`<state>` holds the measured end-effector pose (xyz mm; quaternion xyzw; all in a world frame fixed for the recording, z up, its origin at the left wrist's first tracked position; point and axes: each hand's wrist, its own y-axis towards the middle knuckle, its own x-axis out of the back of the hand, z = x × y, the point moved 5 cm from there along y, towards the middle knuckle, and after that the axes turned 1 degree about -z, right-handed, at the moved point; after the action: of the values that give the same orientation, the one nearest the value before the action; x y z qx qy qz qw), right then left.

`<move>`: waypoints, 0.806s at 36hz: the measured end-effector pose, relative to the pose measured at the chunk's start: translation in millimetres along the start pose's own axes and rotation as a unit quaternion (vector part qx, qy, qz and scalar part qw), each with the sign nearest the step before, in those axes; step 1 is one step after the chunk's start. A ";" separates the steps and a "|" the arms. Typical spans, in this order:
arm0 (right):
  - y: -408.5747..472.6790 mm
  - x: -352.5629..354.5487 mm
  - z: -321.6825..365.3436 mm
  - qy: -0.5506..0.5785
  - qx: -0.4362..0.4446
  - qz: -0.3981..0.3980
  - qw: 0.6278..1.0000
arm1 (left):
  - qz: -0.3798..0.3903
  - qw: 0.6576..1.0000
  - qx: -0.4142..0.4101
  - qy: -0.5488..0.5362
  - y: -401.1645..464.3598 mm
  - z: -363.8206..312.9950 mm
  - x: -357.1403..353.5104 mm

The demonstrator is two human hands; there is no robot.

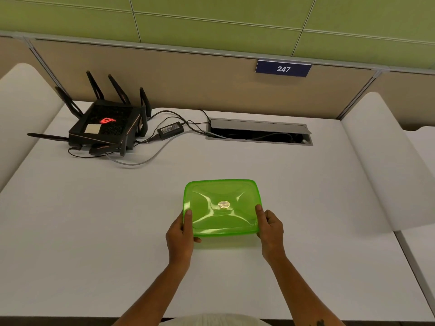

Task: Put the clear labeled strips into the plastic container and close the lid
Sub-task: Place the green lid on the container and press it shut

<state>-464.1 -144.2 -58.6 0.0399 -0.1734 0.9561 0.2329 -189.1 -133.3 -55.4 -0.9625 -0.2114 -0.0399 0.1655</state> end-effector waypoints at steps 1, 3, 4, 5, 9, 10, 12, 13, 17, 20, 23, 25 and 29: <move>0.1 -0.3 0.0 0.000 0.000 0.000 1.000 | 0.001 1.000 0.002 -0.001 1.0 0.0 -0.2; 0.2 -0.5 -0.2 -0.001 0.000 0.001 1.000 | 0.001 1.000 0.003 -0.005 1.3 -0.6 -0.2; 0.0 -0.6 -0.5 0.000 0.000 0.002 1.000 | 0.001 1.000 0.003 -0.007 1.1 -0.4 0.0; 0.0 -0.6 -0.9 0.000 -0.001 0.003 1.000 | 0.002 1.000 0.003 -0.008 1.1 -0.2 -0.2; 0.7 -1.7 3.7 -0.006 -0.002 0.000 1.000 | 0.006 1.000 0.003 0.009 5.8 0.2 -0.7; 0.9 -1.9 5.6 -0.010 -0.002 -0.001 1.000 | 0.008 1.000 0.002 0.017 7.8 0.1 -0.7; 1.0 -1.4 8.0 -0.016 -0.005 -0.002 1.000 | 0.013 0.999 -0.003 0.037 10.1 -2.5 -0.6; 0.7 -0.9 8.7 -0.018 -0.007 -0.003 1.000 | 0.015 0.999 -0.006 0.040 10.4 -3.6 -0.4; -0.6 0.7 13.5 -0.018 -0.017 -0.005 1.000 | 0.023 0.998 -0.014 0.051 12.2 -6.3 0.1; 2.4 -0.9 23.5 -0.024 -0.016 -0.003 1.000 | 0.027 0.998 -0.015 0.056 16.8 -11.6 -1.3; 9.6 -4.0 38.5 -0.043 0.001 0.010 0.999 | 0.033 0.998 -0.017 0.052 28.5 -22.6 -5.8; 17.3 -7.0 49.9 -0.057 0.011 0.021 0.998 | 0.041 0.998 -0.022 0.052 40.6 -31.3 -12.0; 39.3 -13.5 70.6 -0.077 0.017 0.030 0.996 | 0.052 0.996 -0.041 0.065 70.9 -53.5 -28.2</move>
<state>-470.5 -207.3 -6.9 0.1120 -0.1755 0.9595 0.1898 -185.2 -223.1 -30.5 -0.9736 -0.1481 -0.1023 0.1407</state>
